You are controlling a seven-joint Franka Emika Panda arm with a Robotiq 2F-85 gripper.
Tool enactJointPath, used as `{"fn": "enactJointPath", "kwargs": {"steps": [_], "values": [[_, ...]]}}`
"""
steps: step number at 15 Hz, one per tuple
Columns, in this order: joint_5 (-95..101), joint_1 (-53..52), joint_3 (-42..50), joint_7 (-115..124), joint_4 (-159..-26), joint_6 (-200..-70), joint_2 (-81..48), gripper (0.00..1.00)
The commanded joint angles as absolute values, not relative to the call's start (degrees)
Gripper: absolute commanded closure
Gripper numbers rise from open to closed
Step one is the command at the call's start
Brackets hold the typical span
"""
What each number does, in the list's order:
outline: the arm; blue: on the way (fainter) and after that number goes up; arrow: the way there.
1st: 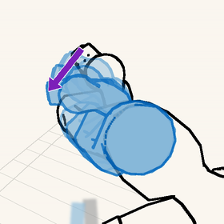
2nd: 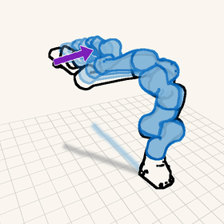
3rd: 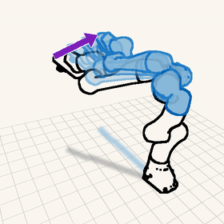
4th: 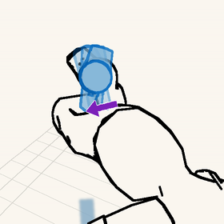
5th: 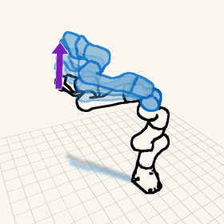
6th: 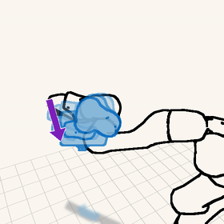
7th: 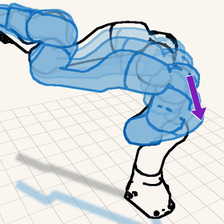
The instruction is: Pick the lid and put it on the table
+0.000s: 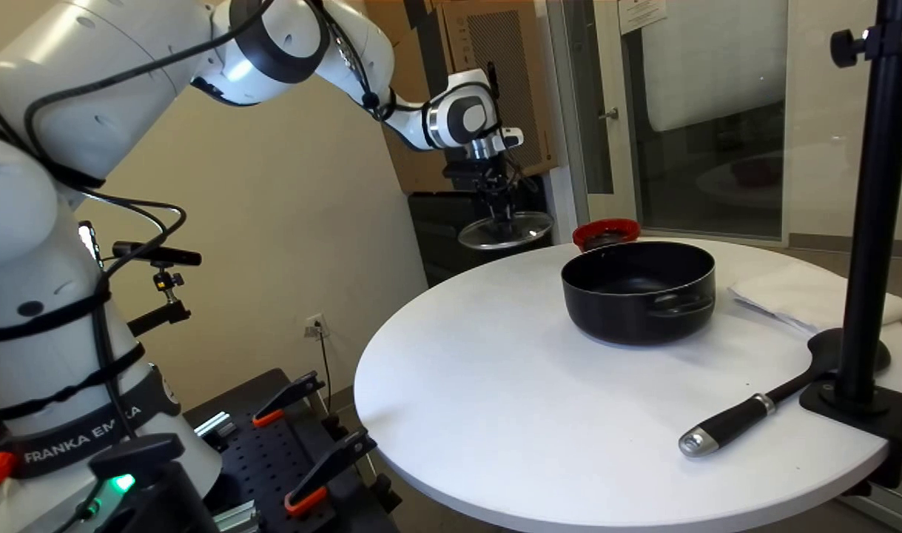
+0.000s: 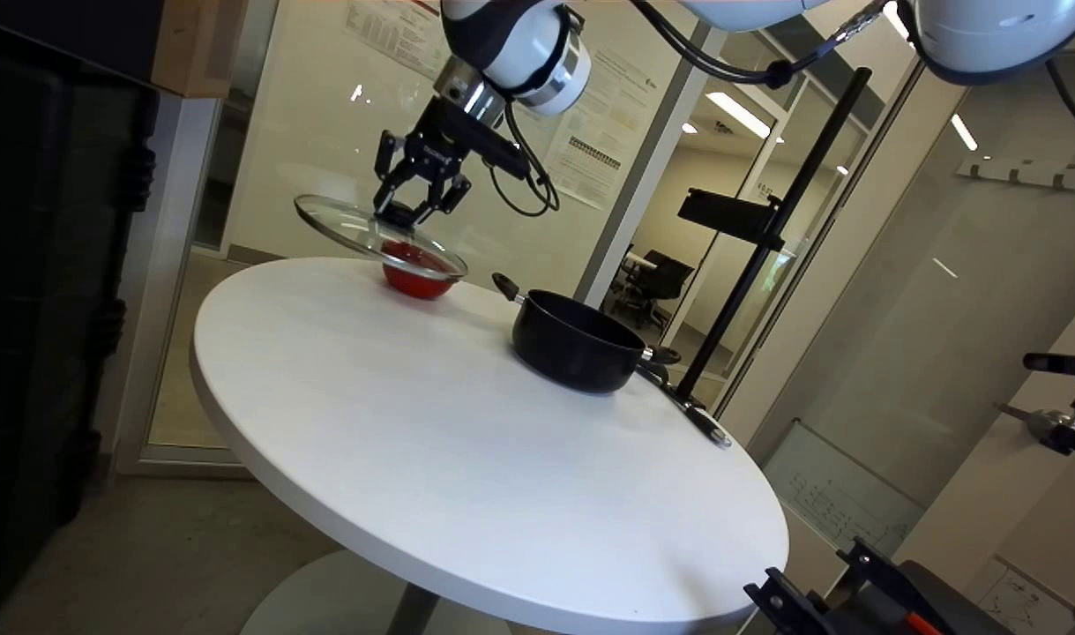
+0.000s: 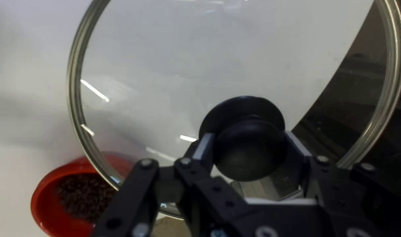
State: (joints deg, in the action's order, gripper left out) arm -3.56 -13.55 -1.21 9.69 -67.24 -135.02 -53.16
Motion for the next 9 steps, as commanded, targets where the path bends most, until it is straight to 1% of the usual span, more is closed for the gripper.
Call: {"fn": "enactJointPath", "kwargs": {"steps": [1, 5, 9], "values": [[-3.3, -12.8, -1.8, 12.0, -54.9, -126.7, -55.1, 0.73], [-3.2, -11.8, -1.5, 12.6, -48.4, -121.8, -55.3, 0.73], [-3.2, -8.9, -0.4, 12.5, -45.7, -119.9, -55.2, 0.73]]}}
